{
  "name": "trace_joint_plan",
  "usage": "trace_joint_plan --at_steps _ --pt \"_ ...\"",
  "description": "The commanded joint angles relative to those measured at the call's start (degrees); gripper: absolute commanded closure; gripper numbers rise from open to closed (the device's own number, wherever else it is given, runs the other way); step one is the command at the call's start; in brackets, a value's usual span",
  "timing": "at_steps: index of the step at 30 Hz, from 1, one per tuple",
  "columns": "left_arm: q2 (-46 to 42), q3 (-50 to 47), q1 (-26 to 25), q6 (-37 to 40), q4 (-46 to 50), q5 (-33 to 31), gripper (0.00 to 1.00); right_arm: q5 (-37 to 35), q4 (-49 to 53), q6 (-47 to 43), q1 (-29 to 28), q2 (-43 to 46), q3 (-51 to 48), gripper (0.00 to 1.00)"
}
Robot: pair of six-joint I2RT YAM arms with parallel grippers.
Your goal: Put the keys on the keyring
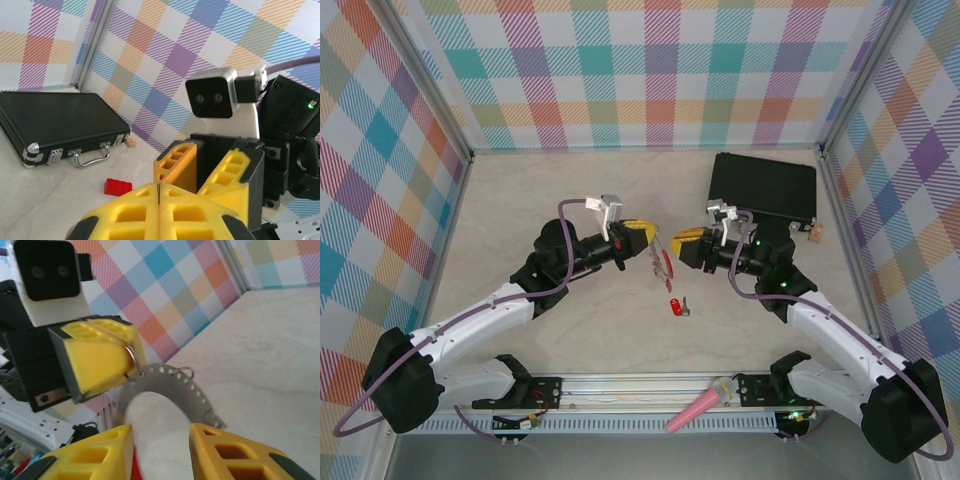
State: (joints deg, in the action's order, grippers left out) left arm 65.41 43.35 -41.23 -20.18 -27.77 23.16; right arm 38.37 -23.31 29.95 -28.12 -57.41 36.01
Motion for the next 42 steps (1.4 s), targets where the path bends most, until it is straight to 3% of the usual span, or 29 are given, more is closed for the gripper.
trace_joint_plan --at_steps 1,8,28,32,34,38,42 --pt "-0.65 2.44 -0.4 -1.28 -0.18 2.04 1.0 4.98 -7.74 4.49 -0.25 -2.35 2.99 0.66" --pt "-2.12 0.69 -0.38 -2.92 -2.9 1.72 1.0 9.46 -19.08 12.31 -0.23 -9.07 5.48 0.7" --pt "-2.02 0.98 -0.38 -4.95 -4.4 2.77 1.0 13.9 -24.85 17.33 -0.27 -13.68 7.28 0.76" --pt "-1.54 1.42 -0.37 -5.24 -4.05 3.65 1.0 13.88 -25.12 17.16 -0.31 -13.5 7.32 0.88" --pt "-1.38 1.51 -0.34 -5.39 -3.91 3.69 1.0 13.89 -25.41 16.89 -0.27 -13.37 7.26 1.0" --pt "-1.48 1.42 -0.4 -5.48 -3.43 3.65 0.98 12.68 -25.3 16.28 -0.3 -12.59 6.51 1.0" --pt "-2.77 1.04 -0.28 -4.75 -1.53 2.89 0.86 11.78 -24.99 15.76 -0.18 -11.7 5.81 1.0"
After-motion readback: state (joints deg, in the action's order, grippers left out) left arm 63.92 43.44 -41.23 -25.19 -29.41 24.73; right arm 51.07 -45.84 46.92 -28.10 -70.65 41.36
